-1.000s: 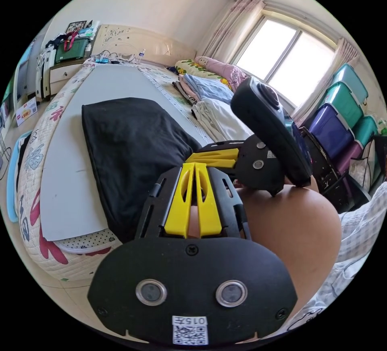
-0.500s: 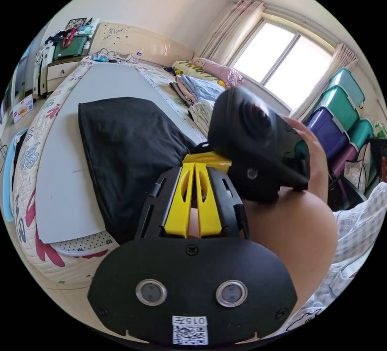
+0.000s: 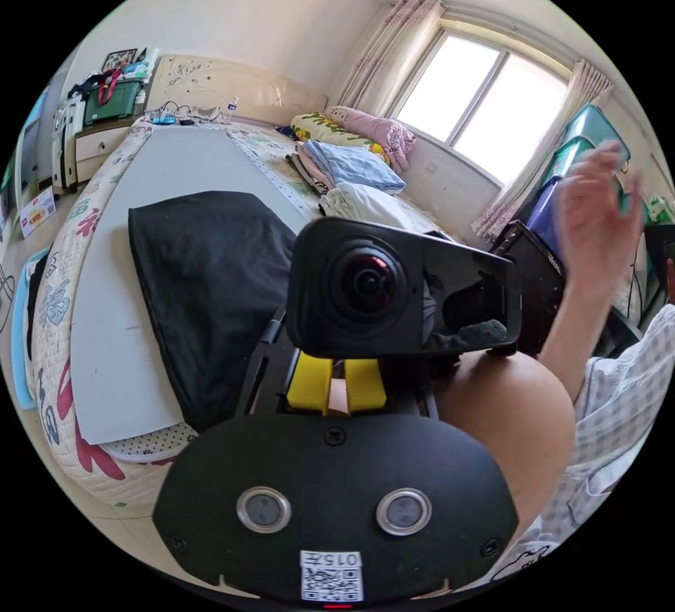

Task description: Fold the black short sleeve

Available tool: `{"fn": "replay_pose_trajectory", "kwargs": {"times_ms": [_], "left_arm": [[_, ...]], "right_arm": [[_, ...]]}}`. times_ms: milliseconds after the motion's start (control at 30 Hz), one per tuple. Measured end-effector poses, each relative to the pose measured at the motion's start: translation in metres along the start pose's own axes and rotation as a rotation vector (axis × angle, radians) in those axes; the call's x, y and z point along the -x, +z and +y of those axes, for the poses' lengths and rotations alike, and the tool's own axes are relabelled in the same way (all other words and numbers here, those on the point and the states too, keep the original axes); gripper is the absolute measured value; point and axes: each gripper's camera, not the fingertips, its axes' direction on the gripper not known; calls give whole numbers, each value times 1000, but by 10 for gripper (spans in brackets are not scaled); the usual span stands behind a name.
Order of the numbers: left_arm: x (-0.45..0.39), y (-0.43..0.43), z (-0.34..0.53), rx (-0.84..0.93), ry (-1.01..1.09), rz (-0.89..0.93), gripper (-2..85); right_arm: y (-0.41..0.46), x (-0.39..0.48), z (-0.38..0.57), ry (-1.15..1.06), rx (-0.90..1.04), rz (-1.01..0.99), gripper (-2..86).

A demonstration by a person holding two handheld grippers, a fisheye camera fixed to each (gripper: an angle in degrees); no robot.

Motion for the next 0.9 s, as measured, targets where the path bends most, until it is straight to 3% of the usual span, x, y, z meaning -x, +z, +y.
{"fn": "replay_pose_trajectory", "kwargs": {"times_ms": [900], "left_arm": [[18,24,4,3,30,-68,-8]], "right_arm": [[40,62,-76,9,-22,-3,115]]}}
